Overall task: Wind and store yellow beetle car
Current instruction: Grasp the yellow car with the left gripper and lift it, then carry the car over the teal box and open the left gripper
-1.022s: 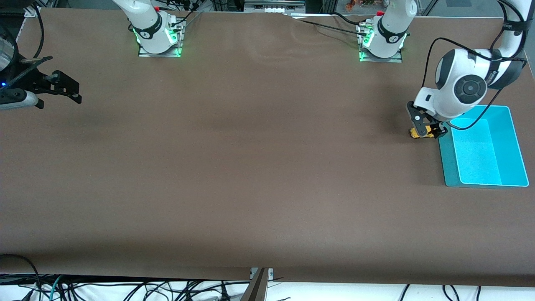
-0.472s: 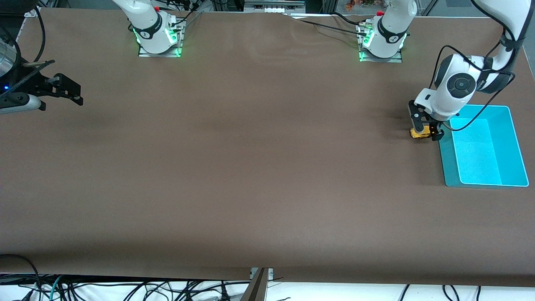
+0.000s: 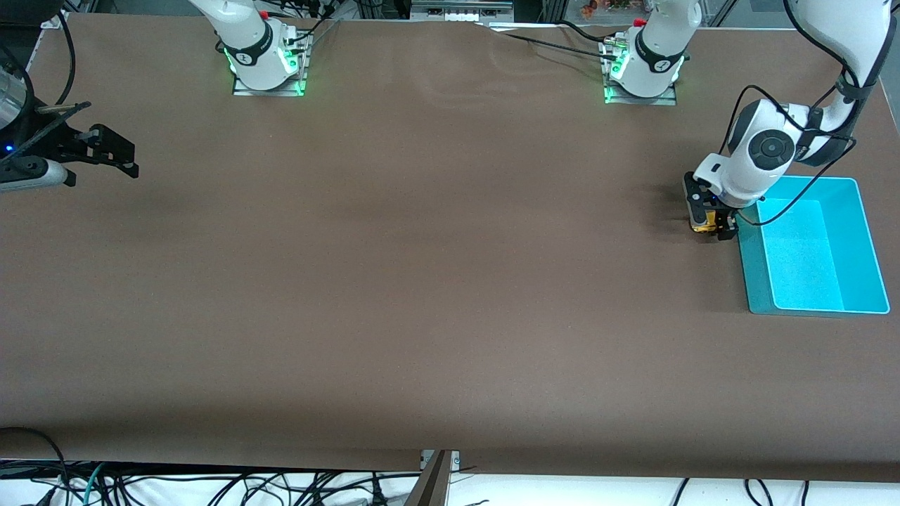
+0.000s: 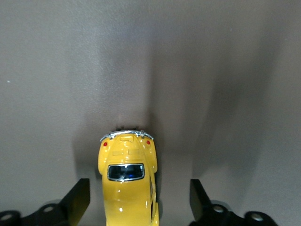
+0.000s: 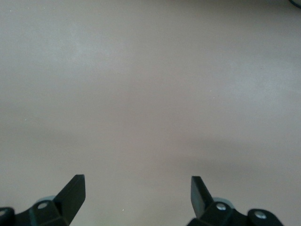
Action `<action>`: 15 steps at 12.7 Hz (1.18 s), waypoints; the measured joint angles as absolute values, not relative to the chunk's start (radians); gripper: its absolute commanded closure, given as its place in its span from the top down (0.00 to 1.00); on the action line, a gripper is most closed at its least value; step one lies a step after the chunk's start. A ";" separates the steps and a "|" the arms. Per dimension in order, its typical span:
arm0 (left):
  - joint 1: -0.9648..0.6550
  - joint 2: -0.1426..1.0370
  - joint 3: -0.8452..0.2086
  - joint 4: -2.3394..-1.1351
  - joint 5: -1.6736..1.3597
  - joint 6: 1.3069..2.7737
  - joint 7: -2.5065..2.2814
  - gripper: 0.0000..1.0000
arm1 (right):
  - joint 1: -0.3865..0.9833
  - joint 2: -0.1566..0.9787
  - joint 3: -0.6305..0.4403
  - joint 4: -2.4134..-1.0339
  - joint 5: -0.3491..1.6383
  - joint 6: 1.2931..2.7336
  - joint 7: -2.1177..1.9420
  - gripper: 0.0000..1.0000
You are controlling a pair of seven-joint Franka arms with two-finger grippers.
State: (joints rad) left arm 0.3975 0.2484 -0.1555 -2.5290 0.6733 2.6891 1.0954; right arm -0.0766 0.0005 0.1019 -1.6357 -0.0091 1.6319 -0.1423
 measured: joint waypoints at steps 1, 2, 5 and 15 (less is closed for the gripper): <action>0.402 0.253 -0.156 -2.528 0.684 2.691 1.096 0.23 | -0.077 0.001 0.101 -1.636 -0.009 1.632 -0.142 1.00; 0.406 0.256 -0.156 -2.525 0.689 2.693 1.096 0.17 | -0.077 0.002 0.101 -1.635 -0.009 1.632 -0.142 1.00; 0.410 0.256 -0.163 -2.516 0.690 2.700 1.109 0.14 | -0.077 0.002 0.101 -1.635 -0.009 1.632 -0.142 1.00; 0.410 0.141 -0.595 -2.209 0.400 2.037 1.113 0.20 | -0.077 0.004 0.097 -1.635 -0.010 1.616 -0.139 1.00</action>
